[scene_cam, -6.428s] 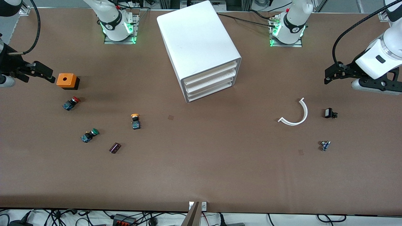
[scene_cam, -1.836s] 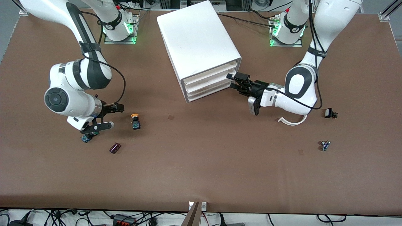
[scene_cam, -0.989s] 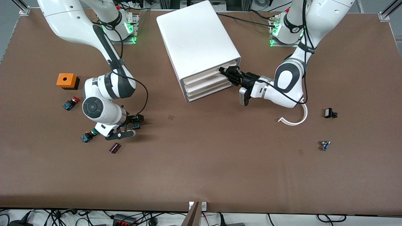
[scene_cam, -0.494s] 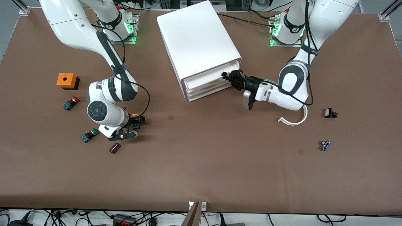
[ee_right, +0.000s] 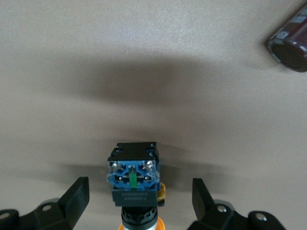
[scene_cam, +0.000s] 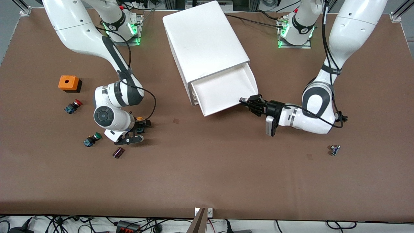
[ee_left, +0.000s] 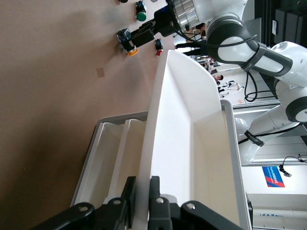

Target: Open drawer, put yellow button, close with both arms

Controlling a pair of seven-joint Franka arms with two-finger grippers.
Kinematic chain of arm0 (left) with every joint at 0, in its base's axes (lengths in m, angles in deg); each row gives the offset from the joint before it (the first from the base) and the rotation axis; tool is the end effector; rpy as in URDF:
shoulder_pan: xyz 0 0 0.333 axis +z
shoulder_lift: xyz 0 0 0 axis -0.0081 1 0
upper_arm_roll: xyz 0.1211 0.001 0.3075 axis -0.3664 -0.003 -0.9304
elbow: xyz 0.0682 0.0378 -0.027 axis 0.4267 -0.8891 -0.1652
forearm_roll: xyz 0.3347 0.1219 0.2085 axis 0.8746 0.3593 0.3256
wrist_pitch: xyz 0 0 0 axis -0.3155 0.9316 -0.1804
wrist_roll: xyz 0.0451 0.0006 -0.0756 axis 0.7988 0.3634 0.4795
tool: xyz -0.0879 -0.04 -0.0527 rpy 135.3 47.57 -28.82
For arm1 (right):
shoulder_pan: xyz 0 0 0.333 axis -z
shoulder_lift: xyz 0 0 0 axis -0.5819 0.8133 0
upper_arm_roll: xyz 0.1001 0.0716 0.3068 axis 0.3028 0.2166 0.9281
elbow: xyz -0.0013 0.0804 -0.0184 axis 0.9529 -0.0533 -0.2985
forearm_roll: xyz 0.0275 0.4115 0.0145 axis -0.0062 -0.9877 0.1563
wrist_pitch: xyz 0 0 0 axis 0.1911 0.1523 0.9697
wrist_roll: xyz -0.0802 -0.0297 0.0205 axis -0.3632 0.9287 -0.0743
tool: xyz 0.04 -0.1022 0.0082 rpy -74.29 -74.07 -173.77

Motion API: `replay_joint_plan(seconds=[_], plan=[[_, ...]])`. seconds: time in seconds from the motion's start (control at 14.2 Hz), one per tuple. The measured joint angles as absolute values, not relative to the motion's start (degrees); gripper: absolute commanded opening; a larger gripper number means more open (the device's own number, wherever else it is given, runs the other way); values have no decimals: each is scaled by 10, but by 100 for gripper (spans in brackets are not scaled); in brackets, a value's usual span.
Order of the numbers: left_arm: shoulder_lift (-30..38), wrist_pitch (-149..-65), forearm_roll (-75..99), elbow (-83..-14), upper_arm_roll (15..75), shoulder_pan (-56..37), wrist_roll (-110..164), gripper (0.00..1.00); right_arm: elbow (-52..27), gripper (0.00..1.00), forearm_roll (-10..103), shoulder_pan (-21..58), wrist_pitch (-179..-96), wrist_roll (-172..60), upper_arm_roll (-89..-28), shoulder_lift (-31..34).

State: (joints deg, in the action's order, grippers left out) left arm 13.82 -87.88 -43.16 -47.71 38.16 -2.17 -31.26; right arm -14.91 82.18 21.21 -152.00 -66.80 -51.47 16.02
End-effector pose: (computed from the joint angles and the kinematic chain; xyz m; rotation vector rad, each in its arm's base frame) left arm 0.6187 -0.2203 0.2462 1.8056 -0.5191 -0.1721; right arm 0.6406 0.1854 0.1718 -3.1161 -0.2560 0.2465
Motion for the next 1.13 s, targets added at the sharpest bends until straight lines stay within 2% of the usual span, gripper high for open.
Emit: replay_joint_plan(seconds=[0.07, 0.14, 0.21, 0.35, 0.42, 0.49, 0.71, 0.92, 1.13], plan=[[143, -878, -431, -470, 382, -21, -312, 23, -149, 74, 822, 211, -1520, -668, -515, 161], [144, -878, -430, -466, 382, -21, -312, 75, -149, 66, 822, 210, -1520, -670, -515, 162], [144, -879, -428, -465, 381, -21, -310, 100, -149, 55, 822, 210, -1520, -670, -515, 162], [145, -883, -422, -464, 378, -19, -307, 100, -149, 30, 822, 210, -1520, -671, -515, 162], [146, -883, -421, -464, 377, -15, -305, 100, -149, 21, 822, 210, -1520, -671, -515, 162], [146, -880, -420, -463, 376, -11, -299, 100, -149, 18, 822, 210, -1520, -672, -515, 162], [135, -841, -412, -446, 376, -6, -235, 100, -146, 13, 822, 210, -1520, -672, -515, 161], [96, -818, -346, -430, 377, -4, -127, 100, -124, 9, 822, 210, -1518, -672, -516, 153], [67, -807, -250, -401, 378, -4, -13, 100, -78, 8, 822, 210, -1455, -672, -516, 123]])
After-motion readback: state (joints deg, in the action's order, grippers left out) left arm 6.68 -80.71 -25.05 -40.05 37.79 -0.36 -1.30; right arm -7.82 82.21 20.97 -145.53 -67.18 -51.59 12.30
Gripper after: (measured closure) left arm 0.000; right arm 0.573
